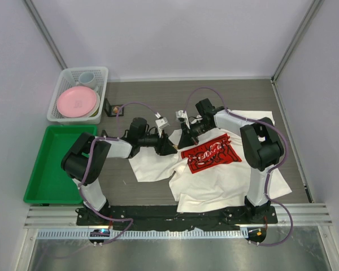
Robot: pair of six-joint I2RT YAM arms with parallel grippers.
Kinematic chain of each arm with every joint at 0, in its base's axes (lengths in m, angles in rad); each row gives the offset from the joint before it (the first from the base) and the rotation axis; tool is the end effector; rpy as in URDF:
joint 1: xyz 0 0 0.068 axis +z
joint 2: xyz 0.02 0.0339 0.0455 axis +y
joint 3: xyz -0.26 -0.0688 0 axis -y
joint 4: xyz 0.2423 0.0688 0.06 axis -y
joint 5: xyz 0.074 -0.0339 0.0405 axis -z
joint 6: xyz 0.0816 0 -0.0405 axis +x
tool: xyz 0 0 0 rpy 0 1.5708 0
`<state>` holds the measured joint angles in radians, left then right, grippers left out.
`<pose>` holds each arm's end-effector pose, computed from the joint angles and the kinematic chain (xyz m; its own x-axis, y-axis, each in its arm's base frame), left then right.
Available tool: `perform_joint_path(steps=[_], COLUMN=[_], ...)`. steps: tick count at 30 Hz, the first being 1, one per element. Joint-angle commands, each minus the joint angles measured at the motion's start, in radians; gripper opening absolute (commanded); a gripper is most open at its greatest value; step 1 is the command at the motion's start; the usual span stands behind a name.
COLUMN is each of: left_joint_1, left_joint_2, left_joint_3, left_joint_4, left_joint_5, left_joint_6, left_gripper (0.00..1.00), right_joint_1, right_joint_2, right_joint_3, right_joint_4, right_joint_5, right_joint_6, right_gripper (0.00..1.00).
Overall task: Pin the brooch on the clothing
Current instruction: Pass from the left arm to the right
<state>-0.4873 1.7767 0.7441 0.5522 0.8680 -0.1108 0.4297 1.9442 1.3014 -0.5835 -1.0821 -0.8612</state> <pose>0.2901 -0.2242 0.1321 -0.5054 0.1870 -0.8424 0.8499 0.2766 -0.4485 0.3179 0.2249 0.1527 -0.2035 -0.4850 -0.8505 -0.9532 -0.1003 0.2853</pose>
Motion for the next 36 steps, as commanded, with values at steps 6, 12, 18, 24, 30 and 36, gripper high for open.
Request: perform_joint_path(steps=[6,12,18,24,30,36], left_joint_1=[0.012,0.012,0.012,0.012,0.01,0.01], left_joint_2=[0.004,0.012,0.015,0.013,0.024,0.033], left_joint_3=[-0.019,-0.005,-0.005,-0.009,0.003,0.017], left_joint_4=[0.034,0.038,0.037,0.029,0.029,0.034], left_joint_5=[-0.011,-0.012,-0.023,-0.024,-0.017,-0.015], left_joint_6=[0.033,0.019,0.011,0.017,0.01,-0.001], left_gripper=[0.45,0.4,0.3,0.23,0.21,0.18], right_joint_1=[-0.003,-0.003,-0.002,-0.003,-0.002,0.003], right_joint_2=[-0.054,-0.054,-0.056,-0.06,-0.056,-0.059], right_joint_3=[0.021,0.021,0.022,0.024,0.03,0.027], right_joint_4=[-0.016,-0.032,-0.033,-0.035,-0.036,-0.038], right_joint_5=[-0.084,-0.088,-0.09,-0.094,-0.102,-0.105], right_joint_6=[-0.018,-0.032,-0.035,-0.035,-0.032,-0.029], right_gripper=[0.01,0.01,0.01,0.01,0.01,0.01])
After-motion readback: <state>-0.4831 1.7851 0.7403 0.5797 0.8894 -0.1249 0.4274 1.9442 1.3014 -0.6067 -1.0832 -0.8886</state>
